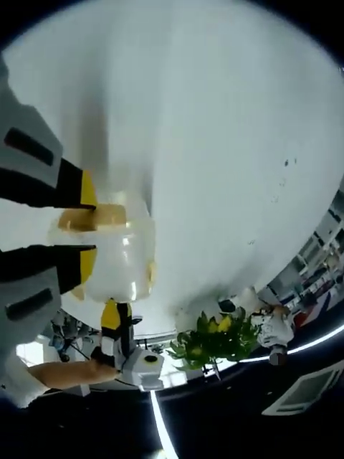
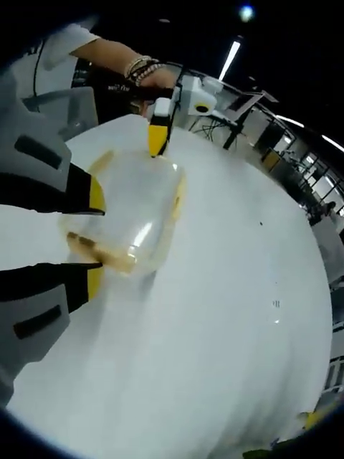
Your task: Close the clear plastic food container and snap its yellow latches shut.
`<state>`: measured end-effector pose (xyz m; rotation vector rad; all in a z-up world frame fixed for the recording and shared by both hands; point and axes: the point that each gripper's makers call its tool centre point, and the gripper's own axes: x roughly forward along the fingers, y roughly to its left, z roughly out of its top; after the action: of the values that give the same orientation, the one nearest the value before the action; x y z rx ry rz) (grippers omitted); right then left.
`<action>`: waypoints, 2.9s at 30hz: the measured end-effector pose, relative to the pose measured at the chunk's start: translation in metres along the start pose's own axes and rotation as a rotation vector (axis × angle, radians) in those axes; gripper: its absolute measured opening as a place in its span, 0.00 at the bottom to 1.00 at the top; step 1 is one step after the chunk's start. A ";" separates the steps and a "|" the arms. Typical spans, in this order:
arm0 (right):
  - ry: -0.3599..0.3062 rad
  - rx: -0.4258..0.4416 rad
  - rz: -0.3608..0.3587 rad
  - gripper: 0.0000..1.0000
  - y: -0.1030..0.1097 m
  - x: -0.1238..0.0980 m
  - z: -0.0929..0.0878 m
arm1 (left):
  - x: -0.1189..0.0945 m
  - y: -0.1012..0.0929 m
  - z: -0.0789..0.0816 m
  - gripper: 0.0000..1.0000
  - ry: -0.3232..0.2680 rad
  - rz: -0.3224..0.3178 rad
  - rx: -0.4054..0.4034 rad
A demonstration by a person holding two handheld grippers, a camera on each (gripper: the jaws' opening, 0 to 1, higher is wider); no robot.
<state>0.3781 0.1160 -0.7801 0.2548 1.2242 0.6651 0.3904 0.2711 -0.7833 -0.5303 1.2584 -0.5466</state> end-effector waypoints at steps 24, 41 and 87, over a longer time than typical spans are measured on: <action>-0.008 0.010 0.016 0.20 0.001 0.000 0.001 | 0.005 -0.007 0.000 0.13 0.015 -0.048 -0.041; -0.049 0.055 0.065 0.21 0.004 -0.005 -0.005 | 0.001 -0.004 -0.007 0.16 -0.018 -0.033 -0.006; -0.105 -0.567 -0.060 0.00 0.058 0.033 0.037 | 0.029 -0.092 -0.022 0.00 -0.261 -0.072 0.633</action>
<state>0.3990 0.1874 -0.7630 -0.2166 0.8960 0.9044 0.3672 0.1807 -0.7503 -0.1055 0.7604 -0.8629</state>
